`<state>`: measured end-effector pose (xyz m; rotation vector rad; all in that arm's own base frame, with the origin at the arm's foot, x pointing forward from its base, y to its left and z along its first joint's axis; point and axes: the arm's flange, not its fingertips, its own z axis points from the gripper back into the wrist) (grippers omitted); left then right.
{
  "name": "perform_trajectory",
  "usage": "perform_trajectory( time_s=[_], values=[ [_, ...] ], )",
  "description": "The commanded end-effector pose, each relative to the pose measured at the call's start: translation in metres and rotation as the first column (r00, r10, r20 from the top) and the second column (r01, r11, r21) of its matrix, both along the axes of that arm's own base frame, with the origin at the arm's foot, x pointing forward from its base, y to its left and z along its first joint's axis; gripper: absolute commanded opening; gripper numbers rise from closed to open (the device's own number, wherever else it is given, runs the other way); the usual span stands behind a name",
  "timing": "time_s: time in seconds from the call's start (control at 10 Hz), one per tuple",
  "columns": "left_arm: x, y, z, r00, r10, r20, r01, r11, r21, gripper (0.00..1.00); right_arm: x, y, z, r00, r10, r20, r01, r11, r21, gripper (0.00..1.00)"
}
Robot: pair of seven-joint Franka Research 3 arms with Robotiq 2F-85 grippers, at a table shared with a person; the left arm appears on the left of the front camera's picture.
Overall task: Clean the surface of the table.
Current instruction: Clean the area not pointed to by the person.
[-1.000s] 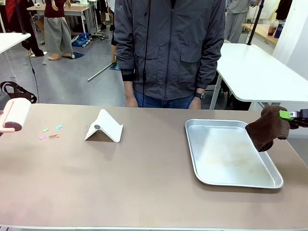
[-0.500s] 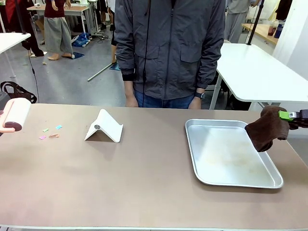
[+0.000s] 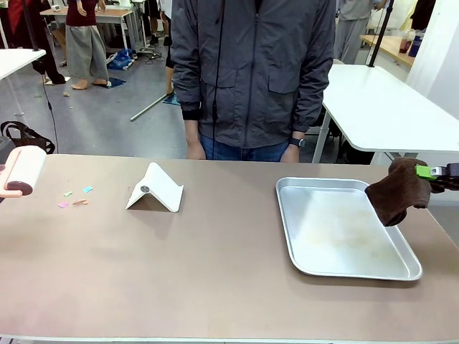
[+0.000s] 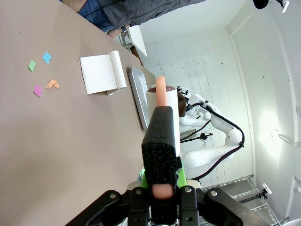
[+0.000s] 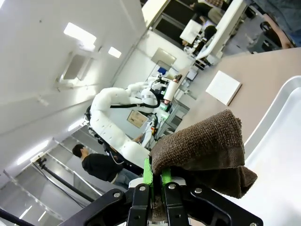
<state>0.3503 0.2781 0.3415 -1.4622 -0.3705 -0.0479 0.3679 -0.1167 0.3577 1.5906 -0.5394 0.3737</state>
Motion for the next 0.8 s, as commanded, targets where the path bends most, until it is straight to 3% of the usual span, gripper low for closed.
perform_trajectory(
  time_s=[0.0, 0.1, 0.2, 0.3, 0.4, 0.6, 0.7],
  values=[
    [-0.002, -0.004, 0.003, 1.0, -0.002, 0.007, 0.002, 1.0, 0.0, 0.0, 0.002, 0.0, 0.004, 1.0, -0.015, 0.016, 0.015, 1.0, 0.016, 0.08],
    [0.0, 0.0, 0.0, 1.0, 0.0, 0.0, 0.0, 1.0, 0.0, 0.22, 0.002, 0.0, 0.004, 1.0, -0.015, 0.016, 0.015, 1.0, 0.016, 0.08],
    [-0.005, -0.007, 0.017, 0.999, 0.008, 0.04, -0.013, 0.992, 0.128, 0.22, 0.002, 0.0, 0.004, 1.0, -0.015, 0.016, 0.015, 1.0, 0.016, 0.08],
    [-0.001, -0.009, 0.026, 1.0, -0.007, 0.012, 0.004, 0.977, 0.213, 0.22, 0.002, 0.0, 0.004, 1.0, -0.015, 0.016, 0.015, 1.0, 0.016, 0.08],
    [0.007, -0.006, 0.029, 0.997, 0.077, -0.013, -0.069, 0.95, 0.305, 0.22, 0.002, 0.0, 0.004, 1.0, -0.015, 0.016, 0.015, 1.0, 0.016, 0.08],
    [0.028, -0.003, 0.026, 0.986, 0.139, -0.09, -0.096, 0.923, 0.373, 0.22, 0.002, 0.0, 0.004, 1.0, -0.015, 0.016, 0.015, 1.0, 0.016, 0.08],
    [0.044, -0.001, 0.025, 0.968, 0.231, -0.099, -0.167, 0.885, 0.435, 0.22, 0.002, 0.0, 0.004, 1.0, -0.015, 0.016, 0.015, 1.0, 0.016, 0.08]
  ],
)
